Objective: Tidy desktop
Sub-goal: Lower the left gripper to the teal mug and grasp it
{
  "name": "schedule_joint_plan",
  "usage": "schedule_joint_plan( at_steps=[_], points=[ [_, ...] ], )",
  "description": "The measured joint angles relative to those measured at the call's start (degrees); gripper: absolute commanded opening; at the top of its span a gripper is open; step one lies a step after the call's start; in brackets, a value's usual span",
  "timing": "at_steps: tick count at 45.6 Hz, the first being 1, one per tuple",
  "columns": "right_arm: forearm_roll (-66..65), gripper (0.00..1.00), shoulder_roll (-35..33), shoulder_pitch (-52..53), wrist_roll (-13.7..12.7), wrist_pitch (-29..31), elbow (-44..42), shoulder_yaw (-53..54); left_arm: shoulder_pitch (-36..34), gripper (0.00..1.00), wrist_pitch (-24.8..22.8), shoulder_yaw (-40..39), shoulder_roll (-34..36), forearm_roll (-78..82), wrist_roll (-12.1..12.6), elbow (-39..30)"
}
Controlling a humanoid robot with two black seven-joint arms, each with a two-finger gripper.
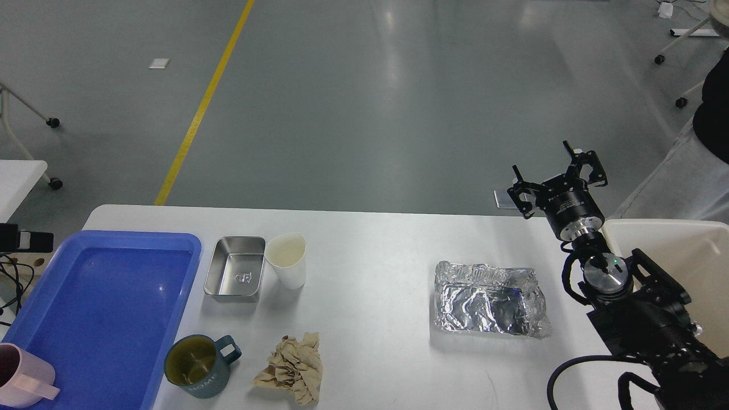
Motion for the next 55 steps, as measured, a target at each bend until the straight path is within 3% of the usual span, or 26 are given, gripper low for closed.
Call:
schedule_joint_plan(
  at_steps=[14, 22, 38, 50, 55],
  points=[
    [-1.1, 1.00, 0.2, 0.0, 0.0, -0.1, 0.0, 0.0, 0.8, 0.96, 1.6, 0.1, -3.0, 0.1, 1.3, 0.3],
    [-1.2, 1.00, -0.1, 0.0, 0.0, -0.3, -0.2, 0.0, 4.3, 0.95, 6.8, 2.0, -8.9, 4.0, 3.3, 0.9],
    [-1.2, 1.00, -0.3, -0.1, 0.0, -0.2, -1.4, -0.2, 16.6, 0.87, 19.2, 3.4, -18.2, 16.4, 3.7, 2.6],
    [-1.2, 1.00, -0.3, -0.1, 0.0, -0.2, -1.5, -0.2, 22.7, 0.86, 23.3, 4.1, -22.6, 23.8, 4.0, 5.1],
    [-1.2, 1.00, -0.2, -0.1, 0.0, -0.2, -1.5, -0.2, 23.2, 0.86, 25.1, 6.3, -25.1, 25.0, 6.7, 6.6]
  ],
)
